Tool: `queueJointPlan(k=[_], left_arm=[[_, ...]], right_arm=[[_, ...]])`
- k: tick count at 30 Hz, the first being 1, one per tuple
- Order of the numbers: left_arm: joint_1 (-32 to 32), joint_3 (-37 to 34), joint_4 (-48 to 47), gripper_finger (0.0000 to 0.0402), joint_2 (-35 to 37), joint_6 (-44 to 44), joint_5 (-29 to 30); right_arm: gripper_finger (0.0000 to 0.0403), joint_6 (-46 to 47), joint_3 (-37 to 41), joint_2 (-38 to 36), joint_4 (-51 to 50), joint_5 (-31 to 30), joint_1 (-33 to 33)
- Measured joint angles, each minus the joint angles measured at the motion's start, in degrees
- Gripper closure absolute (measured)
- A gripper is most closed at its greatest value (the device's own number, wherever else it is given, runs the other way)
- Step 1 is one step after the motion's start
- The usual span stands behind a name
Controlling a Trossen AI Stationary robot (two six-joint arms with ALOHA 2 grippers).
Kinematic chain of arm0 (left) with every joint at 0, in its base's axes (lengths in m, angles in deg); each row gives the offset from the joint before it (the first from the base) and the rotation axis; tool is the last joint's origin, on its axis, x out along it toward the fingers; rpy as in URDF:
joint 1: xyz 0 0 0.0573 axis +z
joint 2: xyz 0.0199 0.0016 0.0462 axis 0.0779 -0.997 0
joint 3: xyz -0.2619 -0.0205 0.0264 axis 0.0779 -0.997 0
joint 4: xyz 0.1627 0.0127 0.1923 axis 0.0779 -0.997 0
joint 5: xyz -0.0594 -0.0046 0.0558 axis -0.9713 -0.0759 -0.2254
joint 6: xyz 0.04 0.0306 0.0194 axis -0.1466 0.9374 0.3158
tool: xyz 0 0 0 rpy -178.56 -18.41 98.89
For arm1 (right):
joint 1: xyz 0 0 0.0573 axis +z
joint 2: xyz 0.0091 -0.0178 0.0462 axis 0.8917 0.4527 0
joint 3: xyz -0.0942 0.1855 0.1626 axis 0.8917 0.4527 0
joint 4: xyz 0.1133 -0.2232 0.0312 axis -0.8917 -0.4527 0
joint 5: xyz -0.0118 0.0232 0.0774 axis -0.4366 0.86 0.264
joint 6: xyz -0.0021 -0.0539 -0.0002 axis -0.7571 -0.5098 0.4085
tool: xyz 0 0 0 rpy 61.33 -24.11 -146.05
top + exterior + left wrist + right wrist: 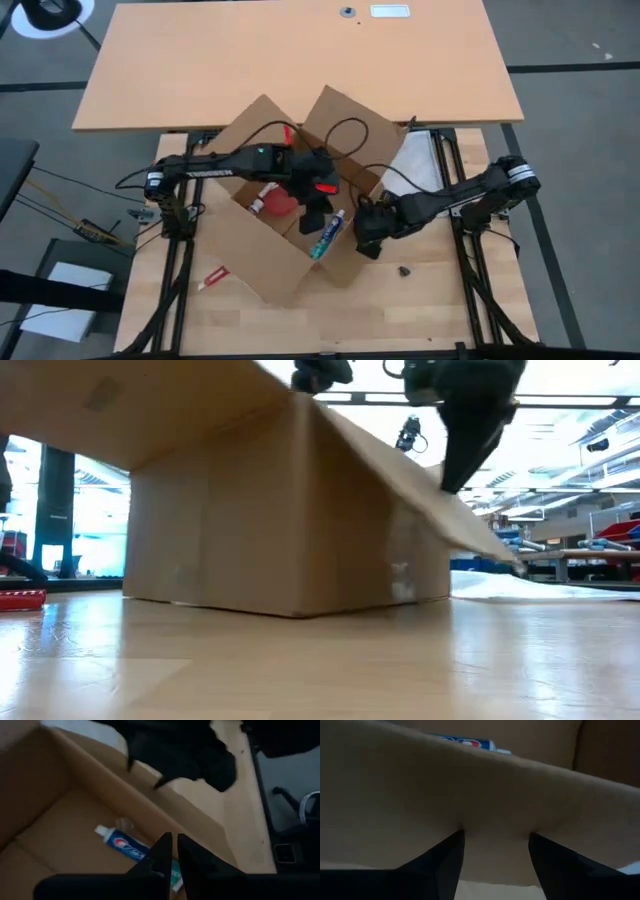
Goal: Unpack boxes
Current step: Open the cardboard box using the cutter
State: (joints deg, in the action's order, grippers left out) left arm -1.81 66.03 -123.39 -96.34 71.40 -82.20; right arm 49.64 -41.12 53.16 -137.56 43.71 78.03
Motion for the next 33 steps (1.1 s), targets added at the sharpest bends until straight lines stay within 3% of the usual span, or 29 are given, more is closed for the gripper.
queueJointPlan(k=[11,23,25,33], left_arm=[[0.0,0.1,-5.8,0.0374,9.8,-1.3,10.5],[2.0,0.1,-8.4,0.0374,14.9,1.0,12.9],[2.7,0.1,-8.4,0.0374,15.1,2.6,12.7],[5.9,0.1,-8.3,0.0374,15.3,10.8,12.1]], right_arm=[[0.0174,-6.7,0.0,5.0,17.1,-0.1,-7.2],[0.0174,-21.6,0.0,5.4,33.9,1.6,-18.9],[0.0174,-23.9,-0.7,5.1,32.5,2.2,-20.1],[0.0174,-24.5,-11.5,-3.0,11.8,0.1,-23.4]])
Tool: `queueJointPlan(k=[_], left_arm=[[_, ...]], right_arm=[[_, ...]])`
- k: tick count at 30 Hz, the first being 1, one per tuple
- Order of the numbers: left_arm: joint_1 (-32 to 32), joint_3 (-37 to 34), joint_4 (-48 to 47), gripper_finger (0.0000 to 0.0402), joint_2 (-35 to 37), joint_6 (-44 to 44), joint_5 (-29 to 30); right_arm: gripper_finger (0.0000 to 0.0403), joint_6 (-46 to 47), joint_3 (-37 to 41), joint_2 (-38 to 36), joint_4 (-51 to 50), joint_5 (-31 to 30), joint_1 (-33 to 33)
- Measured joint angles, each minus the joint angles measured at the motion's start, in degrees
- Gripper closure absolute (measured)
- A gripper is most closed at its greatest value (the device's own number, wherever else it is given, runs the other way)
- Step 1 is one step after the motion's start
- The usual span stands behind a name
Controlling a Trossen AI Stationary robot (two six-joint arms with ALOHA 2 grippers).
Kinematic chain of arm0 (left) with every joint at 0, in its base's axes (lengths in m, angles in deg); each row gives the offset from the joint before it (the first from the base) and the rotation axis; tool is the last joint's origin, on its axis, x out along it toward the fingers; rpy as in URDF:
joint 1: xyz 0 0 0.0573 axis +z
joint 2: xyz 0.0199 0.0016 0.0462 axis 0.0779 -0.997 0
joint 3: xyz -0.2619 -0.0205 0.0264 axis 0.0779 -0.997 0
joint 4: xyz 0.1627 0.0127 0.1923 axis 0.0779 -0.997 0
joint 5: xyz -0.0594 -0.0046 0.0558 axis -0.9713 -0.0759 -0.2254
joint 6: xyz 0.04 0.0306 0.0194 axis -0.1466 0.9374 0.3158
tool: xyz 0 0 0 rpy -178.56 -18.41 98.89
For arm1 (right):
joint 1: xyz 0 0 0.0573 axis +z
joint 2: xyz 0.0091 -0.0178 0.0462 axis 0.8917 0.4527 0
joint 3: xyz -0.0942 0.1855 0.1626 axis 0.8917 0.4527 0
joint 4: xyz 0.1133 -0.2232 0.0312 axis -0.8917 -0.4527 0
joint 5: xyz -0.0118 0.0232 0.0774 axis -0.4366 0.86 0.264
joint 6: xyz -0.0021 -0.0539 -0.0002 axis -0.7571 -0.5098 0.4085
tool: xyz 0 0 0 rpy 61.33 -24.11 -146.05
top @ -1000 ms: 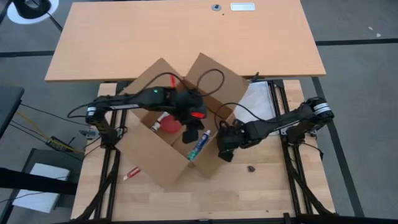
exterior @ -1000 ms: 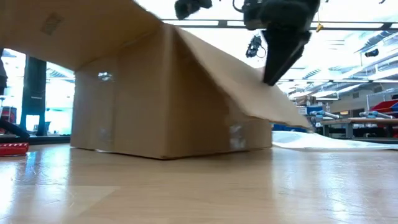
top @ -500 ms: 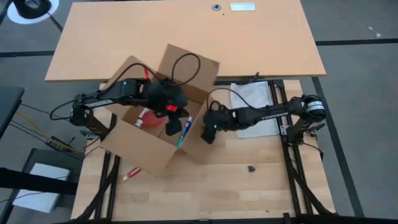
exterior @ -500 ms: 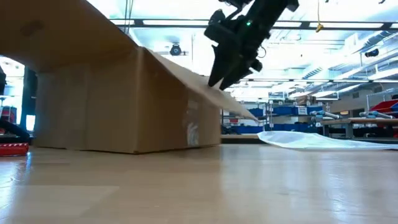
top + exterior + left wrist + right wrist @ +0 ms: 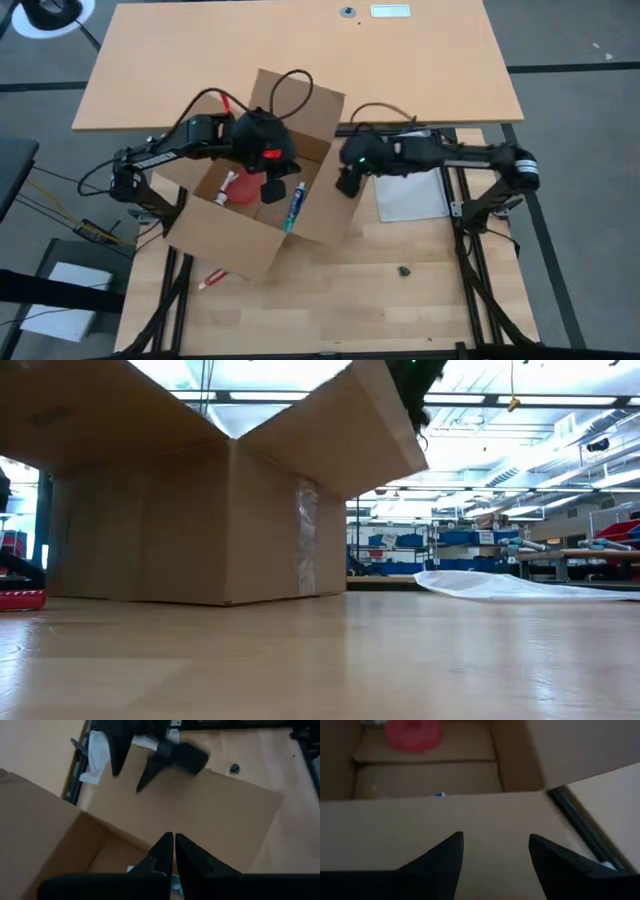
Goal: Unpack boxes
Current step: Open the cardboard box using the cutter, then open the zip bag
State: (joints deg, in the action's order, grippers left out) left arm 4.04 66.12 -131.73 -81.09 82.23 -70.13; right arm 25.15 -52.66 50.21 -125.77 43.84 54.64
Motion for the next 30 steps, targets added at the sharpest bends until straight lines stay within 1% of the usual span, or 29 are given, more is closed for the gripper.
queueJointPlan(k=[2,6,9,11,13,16,18,21,23,25,28,30], left_arm=[[0.9,0.0,0.3,0.0374,0.0,2.2,0.0],[2.8,0.0,2.5,0.0374,0.0,6.1,0.0],[4.8,0.0,4.0,0.0374,0.0,7.3,0.0],[6.2,-0.1,4.9,0.0374,0.0,7.3,0.1],[7.5,-0.5,5.4,0.0374,0.0,7.4,0.0],[9.6,-1.2,5.3,0.0374,0.0,7.3,0.0],[11.1,-1.3,5.3,0.0374,-0.1,7.2,0.0],[12.9,-1.5,5.8,0.0374,-0.1,6.0,0.1],[13.9,-1.5,6.9,0.0374,-0.2,4.7,0.2],[14.4,-1.5,7.9,0.0374,-0.2,3.7,0.9],[14.8,-1.5,9.1,0.0374,-0.2,2.6,1.8],[14.8,-1.5,9.7,0.0374,-0.2,2.4,2.2]], right_arm=[[0.0174,1.0,-1.4,-2.1,-3.9,-2.1,-1.0],[0.0174,4.5,-1.7,-5.8,-9.3,-8.8,-4.3],[0.0174,8.2,-1.7,-6.2,-13.9,-10.3,-9.1],[0.0174,9.9,-1.0,-5.8,-15.0,-10.6,-13.4],[0.0172,10.3,0.6,-5.0,-14.4,-8.9,-18.5],[0.0163,9.7,4.3,-3.1,-11.9,-3.5,-26.8],[0.0155,8.9,7.4,-1.5,-8.1,-0.5,-32.0],[0.0144,6.6,11.3,1.4,-1.8,6.6,-38.7],[0.014,4.3,13.3,3.8,1.5,10.5,-41.6],[0.014,2.6,15.1,6.0,4.1,12.0,-43.5],[0.0147,-0.9,17.5,8.7,7.4,14.1,-44.8],[0.0154,-3.5,19.3,9.6,9.1,16.1,-44.5]])
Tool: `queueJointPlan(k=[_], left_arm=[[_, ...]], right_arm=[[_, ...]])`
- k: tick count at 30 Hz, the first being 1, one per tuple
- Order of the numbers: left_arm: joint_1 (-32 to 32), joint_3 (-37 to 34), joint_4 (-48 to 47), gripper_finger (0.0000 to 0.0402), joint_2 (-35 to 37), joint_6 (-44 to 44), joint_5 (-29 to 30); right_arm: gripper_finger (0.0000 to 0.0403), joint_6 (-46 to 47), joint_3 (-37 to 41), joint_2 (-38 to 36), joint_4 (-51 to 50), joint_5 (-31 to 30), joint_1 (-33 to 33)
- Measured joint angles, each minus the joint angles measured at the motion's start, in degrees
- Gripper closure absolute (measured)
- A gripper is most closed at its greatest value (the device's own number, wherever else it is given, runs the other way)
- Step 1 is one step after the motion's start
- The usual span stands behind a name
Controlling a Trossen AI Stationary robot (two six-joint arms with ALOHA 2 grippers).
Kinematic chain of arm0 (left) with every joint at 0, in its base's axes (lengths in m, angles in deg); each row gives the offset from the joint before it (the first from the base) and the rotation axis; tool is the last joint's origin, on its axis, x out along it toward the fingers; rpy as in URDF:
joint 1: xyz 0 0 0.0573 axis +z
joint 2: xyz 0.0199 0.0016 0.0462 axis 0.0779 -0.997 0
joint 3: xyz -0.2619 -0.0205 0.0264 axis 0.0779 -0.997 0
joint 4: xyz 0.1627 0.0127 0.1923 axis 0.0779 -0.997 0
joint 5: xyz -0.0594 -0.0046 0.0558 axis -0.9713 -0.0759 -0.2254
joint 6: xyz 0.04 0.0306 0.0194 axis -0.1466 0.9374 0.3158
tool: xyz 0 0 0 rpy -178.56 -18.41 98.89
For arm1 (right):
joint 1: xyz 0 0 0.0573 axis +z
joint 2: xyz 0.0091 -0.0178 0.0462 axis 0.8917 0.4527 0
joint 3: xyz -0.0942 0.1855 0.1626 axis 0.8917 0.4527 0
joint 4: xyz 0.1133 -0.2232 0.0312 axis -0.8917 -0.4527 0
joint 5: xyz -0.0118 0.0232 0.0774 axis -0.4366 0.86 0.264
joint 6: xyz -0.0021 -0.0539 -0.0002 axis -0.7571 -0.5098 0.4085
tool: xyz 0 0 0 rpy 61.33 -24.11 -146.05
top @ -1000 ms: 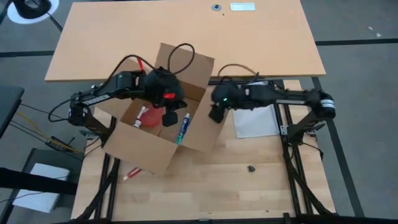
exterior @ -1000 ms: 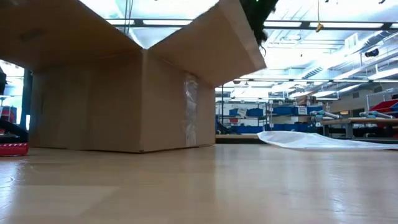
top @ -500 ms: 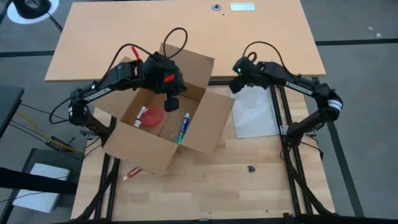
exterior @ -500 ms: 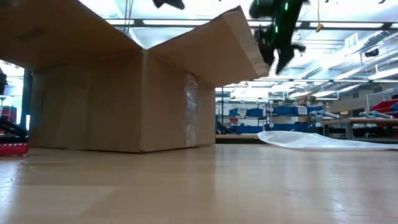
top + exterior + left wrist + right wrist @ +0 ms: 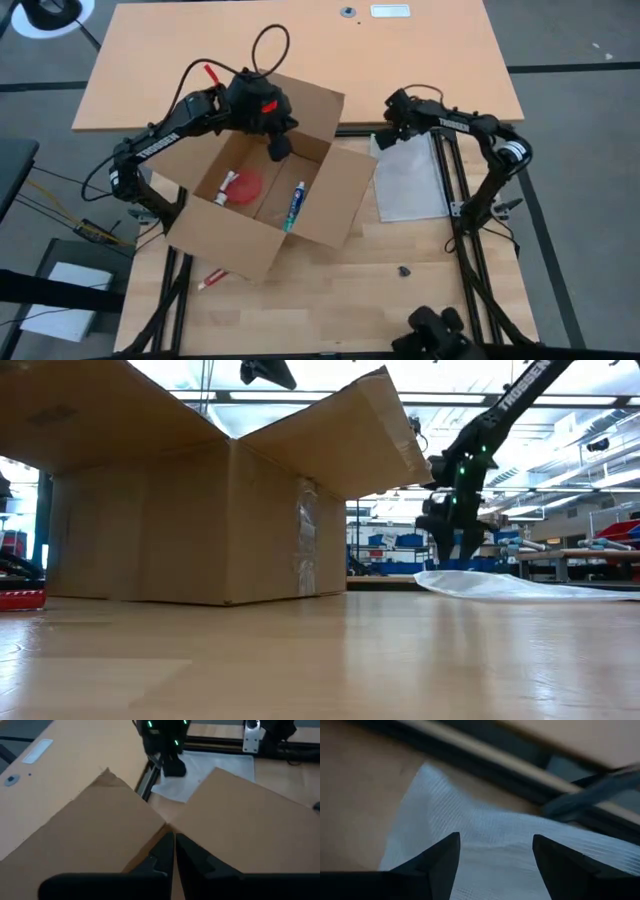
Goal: Unpack boxes
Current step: Open the zip bag
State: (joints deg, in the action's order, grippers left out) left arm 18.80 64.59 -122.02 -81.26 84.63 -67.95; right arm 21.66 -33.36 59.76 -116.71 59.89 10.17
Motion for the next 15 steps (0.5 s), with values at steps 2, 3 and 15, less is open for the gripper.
queueJointPlan(k=[2,3,15], left_arm=[[0.0,0.0,0.2,0.0374,0.0,-1.1,0.0],[0.0,0.0,0.3,0.0374,0.0,-1.6,0.0],[-0.1,0.0,-0.3,0.0374,0.0,-4.5,-0.4]], right_arm=[[0.0161,-1.4,1.6,0.4,1.1,1.8,1.1],[0.0164,-2.1,2.4,0.5,1.3,3.0,1.6],[0.0178,-3.0,14.4,-5.6,1.6,10.7,20.9]])
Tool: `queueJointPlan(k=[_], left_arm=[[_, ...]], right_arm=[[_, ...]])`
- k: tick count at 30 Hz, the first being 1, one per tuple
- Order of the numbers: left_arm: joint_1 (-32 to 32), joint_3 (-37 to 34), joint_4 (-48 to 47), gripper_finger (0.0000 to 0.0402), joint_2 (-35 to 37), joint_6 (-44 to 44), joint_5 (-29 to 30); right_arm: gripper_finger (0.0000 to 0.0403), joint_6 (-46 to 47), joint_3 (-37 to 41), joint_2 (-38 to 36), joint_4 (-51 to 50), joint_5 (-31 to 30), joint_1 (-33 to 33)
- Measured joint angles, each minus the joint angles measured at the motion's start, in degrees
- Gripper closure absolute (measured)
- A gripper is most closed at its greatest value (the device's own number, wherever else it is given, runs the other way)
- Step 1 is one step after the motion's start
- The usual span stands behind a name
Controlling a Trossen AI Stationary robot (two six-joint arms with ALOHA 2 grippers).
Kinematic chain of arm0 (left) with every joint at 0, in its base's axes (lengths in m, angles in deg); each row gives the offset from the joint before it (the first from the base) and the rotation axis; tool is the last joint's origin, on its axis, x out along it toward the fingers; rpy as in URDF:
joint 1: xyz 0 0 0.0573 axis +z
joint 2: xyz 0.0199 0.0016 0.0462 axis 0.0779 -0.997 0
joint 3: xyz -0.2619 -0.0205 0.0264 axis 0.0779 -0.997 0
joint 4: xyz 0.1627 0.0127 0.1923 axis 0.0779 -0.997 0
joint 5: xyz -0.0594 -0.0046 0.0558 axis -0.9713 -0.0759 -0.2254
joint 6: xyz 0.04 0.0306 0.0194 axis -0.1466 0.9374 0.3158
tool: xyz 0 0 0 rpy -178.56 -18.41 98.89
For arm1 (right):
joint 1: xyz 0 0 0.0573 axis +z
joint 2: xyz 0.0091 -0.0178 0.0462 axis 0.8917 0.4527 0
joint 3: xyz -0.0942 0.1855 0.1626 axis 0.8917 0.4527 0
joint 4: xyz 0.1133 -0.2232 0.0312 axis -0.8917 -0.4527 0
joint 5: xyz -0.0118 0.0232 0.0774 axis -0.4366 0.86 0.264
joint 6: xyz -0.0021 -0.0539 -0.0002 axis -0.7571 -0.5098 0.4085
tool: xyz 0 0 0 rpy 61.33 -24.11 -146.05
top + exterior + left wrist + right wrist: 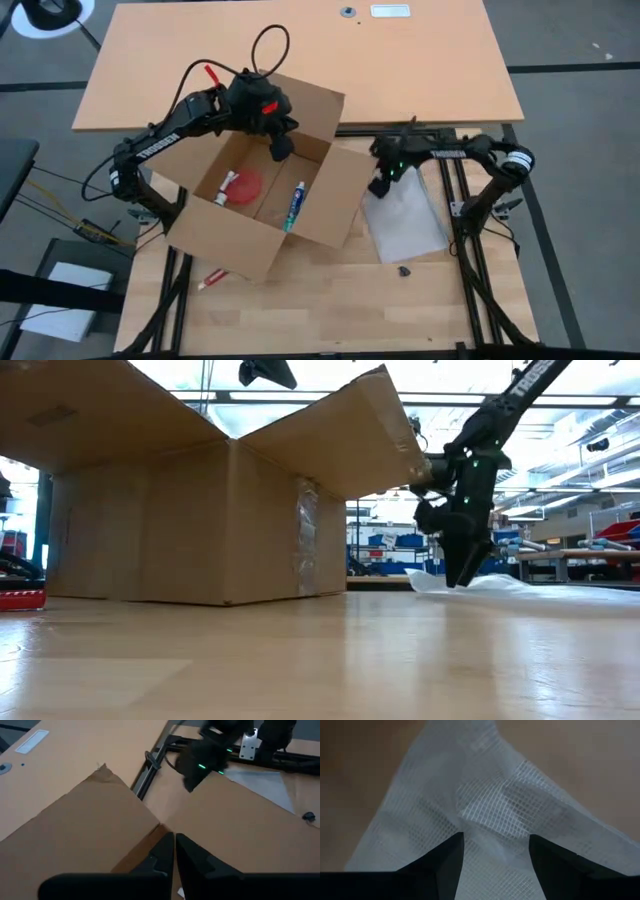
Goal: Unpack boxes
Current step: Open the zip bag
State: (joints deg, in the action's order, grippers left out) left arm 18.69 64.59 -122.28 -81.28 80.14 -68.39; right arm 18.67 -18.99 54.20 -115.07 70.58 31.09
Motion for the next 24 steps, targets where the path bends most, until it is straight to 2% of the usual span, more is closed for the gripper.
queueJointPlan(k=[5,8,13,18,24], left_arm=[[0.0,0.0,-0.2,0.0374,0.0,0.0,-2.1],[0.0,0.0,-0.6,0.0374,0.0,0.0,-4.5],[-0.1,0.0,-2.6,0.0374,0.0,0.5,-6.3],[0.0,0.0,-3.9,0.0374,0.0,1.8,-6.3],[0.0,0.0,-3.9,0.0374,0.0,1.9,-6.2]], right_arm=[[0.018,1.3,1.3,-0.4,1.0,0.2,11.7],[0.0182,2.7,2.1,-0.4,5.0,0.2,18.1],[0.0185,5.5,1.2,-0.4,9.1,-2.4,26.0],[0.019,9.1,-4.3,-2.1,-0.4,-7.2,27.8],[0.0192,8.2,-6.8,-7.4,-6.2,-11.1,24.0]])
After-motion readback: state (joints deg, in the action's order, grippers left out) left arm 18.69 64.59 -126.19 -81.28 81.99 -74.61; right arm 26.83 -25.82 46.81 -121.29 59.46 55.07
